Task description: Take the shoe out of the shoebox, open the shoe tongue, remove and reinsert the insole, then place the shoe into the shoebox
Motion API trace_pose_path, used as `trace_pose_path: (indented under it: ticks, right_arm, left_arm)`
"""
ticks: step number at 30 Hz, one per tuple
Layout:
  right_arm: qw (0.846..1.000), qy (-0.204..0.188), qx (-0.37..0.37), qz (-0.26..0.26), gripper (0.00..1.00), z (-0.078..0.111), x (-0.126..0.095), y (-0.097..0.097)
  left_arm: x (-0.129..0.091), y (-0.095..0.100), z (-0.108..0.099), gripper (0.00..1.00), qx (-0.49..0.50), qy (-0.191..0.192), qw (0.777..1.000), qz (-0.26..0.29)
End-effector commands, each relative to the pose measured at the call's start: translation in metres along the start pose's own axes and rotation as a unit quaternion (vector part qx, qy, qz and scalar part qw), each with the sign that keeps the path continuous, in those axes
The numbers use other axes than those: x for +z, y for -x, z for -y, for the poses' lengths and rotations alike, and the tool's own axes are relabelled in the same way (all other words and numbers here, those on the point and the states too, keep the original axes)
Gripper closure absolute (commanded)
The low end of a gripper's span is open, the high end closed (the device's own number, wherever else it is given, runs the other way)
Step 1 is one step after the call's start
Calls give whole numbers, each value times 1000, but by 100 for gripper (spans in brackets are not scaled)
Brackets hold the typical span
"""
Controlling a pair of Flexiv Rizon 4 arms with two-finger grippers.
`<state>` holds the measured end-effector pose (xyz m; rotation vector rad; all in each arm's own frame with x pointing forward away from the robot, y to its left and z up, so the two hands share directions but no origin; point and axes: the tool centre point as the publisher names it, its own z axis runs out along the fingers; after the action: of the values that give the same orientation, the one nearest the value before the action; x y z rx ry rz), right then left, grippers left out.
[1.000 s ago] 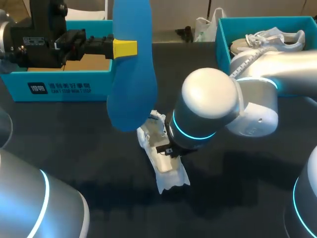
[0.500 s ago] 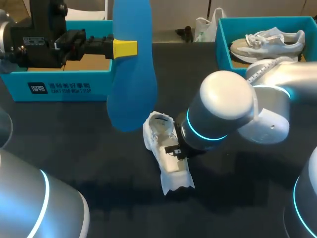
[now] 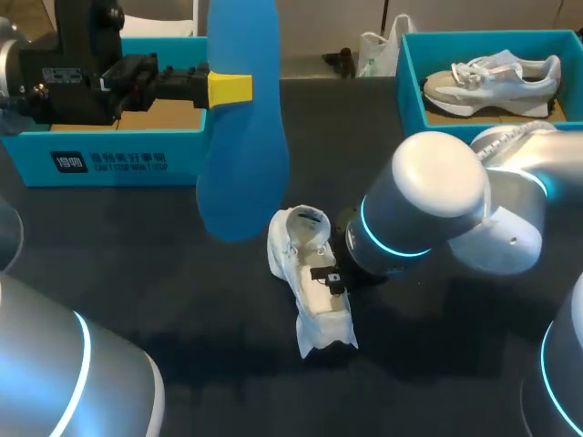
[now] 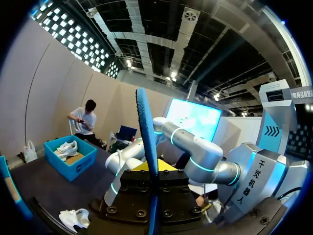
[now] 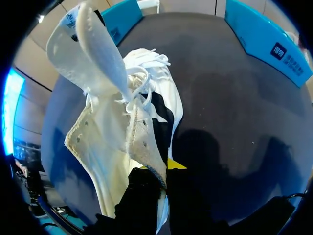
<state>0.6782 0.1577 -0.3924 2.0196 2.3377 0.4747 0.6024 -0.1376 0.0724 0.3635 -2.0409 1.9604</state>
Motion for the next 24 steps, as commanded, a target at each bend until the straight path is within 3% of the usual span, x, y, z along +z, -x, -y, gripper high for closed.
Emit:
trace_pose_path:
  ticks: [1, 3, 10, 13, 16, 24]
  right_arm:
    - [1000, 8, -1, -7, 100, 4, 4, 1]
    - [1000, 8, -4, -19, 0, 0, 0, 0]
    - [999, -11, -18, -46, 0, -13, -30, 0]
    - [996, -17, -19, -85, 0, -17, -48, 1]
    - [990, -48, -14, -135, 0, -23, -66, 4]
    - [990, -48, -14, -135, 0, -23, -66, 4]
  left_arm:
    - [1, 1, 1, 100, 0, 2, 1000, 0]
    - [1, 1, 1, 100, 0, 2, 1000, 0]
    - [1, 1, 1, 100, 0, 2, 1000, 0]
    - [1, 1, 1, 100, 0, 2, 1000, 0]
    - [1, 1, 1, 100, 0, 2, 1000, 0]
    - [1, 1, 1, 100, 0, 2, 1000, 0]
